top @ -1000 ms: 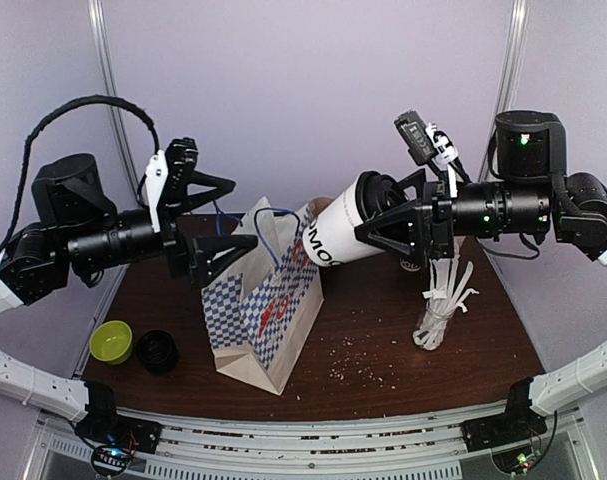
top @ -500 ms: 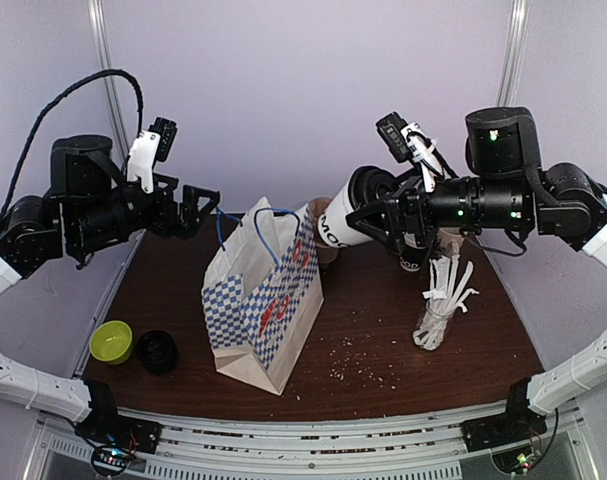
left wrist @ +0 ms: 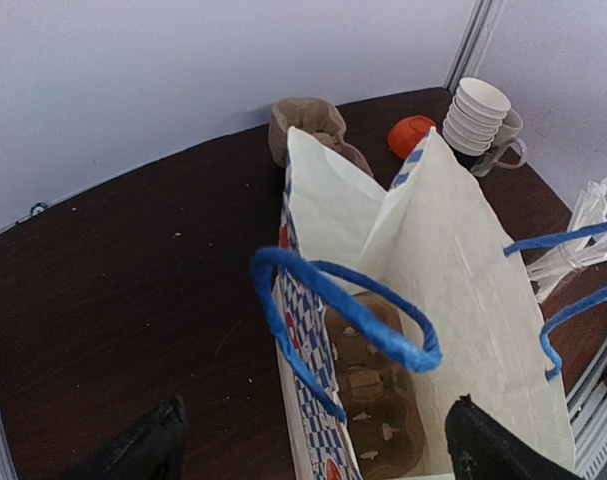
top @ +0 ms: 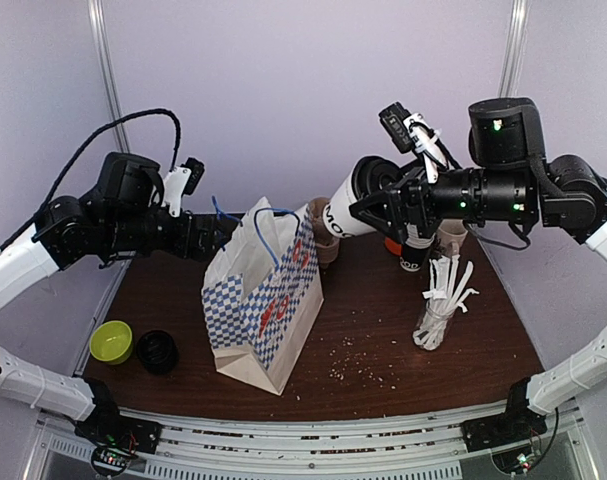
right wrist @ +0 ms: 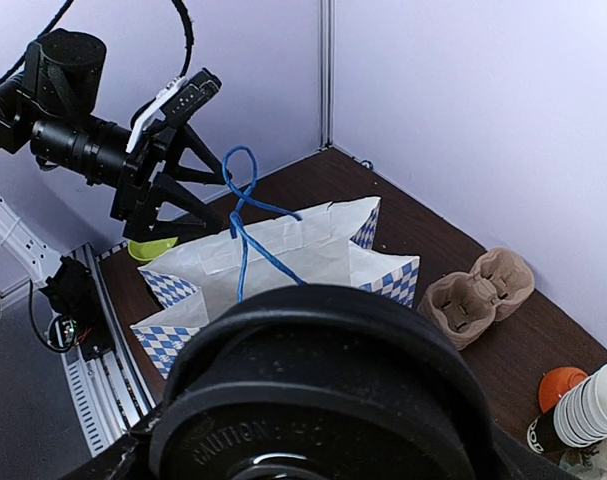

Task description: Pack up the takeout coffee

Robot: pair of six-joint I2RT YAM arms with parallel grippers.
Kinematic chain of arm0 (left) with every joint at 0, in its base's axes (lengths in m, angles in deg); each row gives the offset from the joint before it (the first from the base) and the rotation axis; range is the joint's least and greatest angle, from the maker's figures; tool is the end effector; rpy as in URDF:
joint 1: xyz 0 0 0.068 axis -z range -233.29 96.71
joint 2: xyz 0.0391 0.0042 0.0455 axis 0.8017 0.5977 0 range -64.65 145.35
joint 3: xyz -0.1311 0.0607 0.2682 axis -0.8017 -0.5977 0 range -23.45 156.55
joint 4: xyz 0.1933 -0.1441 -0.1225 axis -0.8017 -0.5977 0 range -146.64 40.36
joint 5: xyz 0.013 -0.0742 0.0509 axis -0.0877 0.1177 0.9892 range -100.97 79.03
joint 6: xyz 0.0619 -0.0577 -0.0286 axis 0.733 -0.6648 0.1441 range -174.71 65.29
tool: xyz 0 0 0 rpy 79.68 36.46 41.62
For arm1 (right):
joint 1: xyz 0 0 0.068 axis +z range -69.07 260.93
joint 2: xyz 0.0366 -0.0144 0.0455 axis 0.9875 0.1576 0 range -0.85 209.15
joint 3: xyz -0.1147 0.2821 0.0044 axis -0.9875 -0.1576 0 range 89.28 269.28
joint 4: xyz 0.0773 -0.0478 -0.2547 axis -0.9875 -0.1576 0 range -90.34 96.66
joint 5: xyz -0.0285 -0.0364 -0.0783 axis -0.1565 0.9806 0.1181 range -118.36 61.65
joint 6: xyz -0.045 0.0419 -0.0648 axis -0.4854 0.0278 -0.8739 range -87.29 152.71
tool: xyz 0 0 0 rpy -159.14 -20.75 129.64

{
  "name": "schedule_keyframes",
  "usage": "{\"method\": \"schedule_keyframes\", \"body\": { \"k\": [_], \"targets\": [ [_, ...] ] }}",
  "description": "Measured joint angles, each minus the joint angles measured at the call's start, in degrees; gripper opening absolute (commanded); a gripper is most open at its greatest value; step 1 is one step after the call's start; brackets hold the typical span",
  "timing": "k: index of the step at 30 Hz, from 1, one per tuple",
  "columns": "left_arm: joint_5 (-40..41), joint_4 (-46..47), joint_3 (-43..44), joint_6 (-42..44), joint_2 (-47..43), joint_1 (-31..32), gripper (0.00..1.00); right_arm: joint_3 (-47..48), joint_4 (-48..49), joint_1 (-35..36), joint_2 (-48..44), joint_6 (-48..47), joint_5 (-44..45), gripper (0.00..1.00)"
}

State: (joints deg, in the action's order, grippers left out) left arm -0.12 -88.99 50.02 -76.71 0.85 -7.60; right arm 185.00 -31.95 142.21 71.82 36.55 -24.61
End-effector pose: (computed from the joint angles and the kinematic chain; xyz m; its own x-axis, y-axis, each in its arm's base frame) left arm 0.1997 -0.1833 0.3990 -0.5585 0.0455 -0.8283 0.4113 0.8823 -0.2289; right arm 0.1441 0.2520 0.5104 -0.1850 -0.1989 -0.9624 -0.8343 0.5493 0.0469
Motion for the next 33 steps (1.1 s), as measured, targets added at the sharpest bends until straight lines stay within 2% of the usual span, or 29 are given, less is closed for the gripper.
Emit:
{"method": "schedule_keyframes", "body": {
  "k": [4, 14, 18, 28, 33],
  "targets": [
    [-3.7, 0.0, -0.6, 0.6, 1.7, 0.0, 0.82, 1.0, -0.6, 0.0, 1.0, -0.7, 0.7, 0.8],
    [-6.9, 0.3, -1.3, 3.7, 7.6, 0.0, 0.27, 5.8, -1.9, -0.4, 5.3, -1.0, 2.2, 0.8],
    [-7.0, 0.3, -1.0, 5.7, 9.1, 0.0, 0.0, 7.0, -2.0, -0.7, 6.1, -1.1, 2.5, 0.79],
    [-6.5, -0.1, 3.3, 11.7, 9.9, 0.2, 0.0, 10.1, -2.1, -2.4, 7.4, -1.2, 3.6, 0.79],
    [-0.6, -0.1, 4.3, 16.9, 7.4, 5.0, 0.0, 10.4, -2.0, -2.5, 7.4, -1.4, 3.0, 0.78]
  ]
}}
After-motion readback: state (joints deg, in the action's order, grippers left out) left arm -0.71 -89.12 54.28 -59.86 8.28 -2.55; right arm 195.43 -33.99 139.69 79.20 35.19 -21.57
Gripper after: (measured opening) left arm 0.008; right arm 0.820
